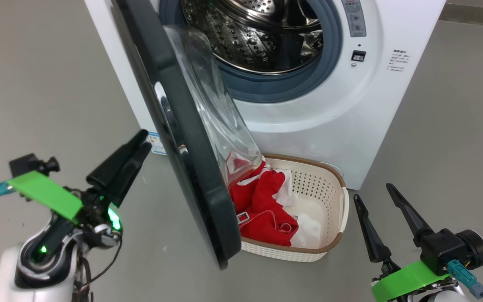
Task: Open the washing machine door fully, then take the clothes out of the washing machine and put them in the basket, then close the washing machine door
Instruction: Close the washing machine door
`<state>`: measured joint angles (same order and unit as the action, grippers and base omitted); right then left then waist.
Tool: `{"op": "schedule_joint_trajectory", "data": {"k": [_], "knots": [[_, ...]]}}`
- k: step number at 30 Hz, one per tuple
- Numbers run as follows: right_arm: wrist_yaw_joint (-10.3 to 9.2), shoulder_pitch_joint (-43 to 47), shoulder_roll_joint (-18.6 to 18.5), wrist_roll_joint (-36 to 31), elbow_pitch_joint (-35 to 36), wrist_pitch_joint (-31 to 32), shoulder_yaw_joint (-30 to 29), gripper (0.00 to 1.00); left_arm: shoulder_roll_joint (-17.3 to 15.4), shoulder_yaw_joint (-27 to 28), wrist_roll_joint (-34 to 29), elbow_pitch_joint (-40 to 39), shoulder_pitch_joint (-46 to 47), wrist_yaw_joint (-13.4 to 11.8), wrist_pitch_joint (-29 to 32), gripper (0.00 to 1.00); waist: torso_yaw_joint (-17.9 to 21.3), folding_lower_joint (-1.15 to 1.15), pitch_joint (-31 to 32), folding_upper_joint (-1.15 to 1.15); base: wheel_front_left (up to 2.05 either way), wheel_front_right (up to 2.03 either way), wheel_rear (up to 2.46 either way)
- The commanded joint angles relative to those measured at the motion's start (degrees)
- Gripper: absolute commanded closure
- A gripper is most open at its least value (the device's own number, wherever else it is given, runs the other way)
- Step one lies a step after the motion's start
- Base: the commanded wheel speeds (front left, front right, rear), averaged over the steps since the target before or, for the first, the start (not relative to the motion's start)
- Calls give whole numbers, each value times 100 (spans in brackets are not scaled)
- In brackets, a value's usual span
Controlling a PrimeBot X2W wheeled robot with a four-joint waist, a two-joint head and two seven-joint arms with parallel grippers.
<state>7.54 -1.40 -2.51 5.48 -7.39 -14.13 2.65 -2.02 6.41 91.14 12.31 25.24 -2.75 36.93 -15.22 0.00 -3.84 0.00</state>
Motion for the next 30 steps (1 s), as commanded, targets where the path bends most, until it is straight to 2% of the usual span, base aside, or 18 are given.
{"op": "schedule_joint_trajectory", "data": {"k": [1, 4, 13, 18, 22, 30], "knots": [[-5, -224, -37, -49, 162, -46, 100, 0, -193, 258, -78, -263, -90, 202, -107, 0, -64, 0, -21, 0, 0, 0, 0], [-5, -220, -37, -53, 157, -46, 97, 0, -194, 315, -90, -351, -163, 286, -191, 0, -102, 0, -21, 0, 0, 0, 0], [-5, -179, -37, -24, 151, -48, 93, 0, -226, 324, -1032, -1146, -676, 866, -1140, 0, -220, 0, 16, 0, 0, 0, 0], [-5, -158, -37, -23, 163, -46, 84, 0, -356, 121, -2343, -1547, -1014, 962, -1996, 0, -264, 0, 30, 0, 0, 0, 0], [-5, -148, -37, -18, 166, -44, 101, 0, -528, -136, -3699, -1634, -1223, 972, -2775, 0, -280, 0, 44, 0, 0, 0, 0], [-5, -164, -37, 10, 162, -51, 127, 0, -588, -567, -5434, -1783, -1475, 845, -3952, 0, -246, 0, 19, 0, 0, 0, 0]]}}
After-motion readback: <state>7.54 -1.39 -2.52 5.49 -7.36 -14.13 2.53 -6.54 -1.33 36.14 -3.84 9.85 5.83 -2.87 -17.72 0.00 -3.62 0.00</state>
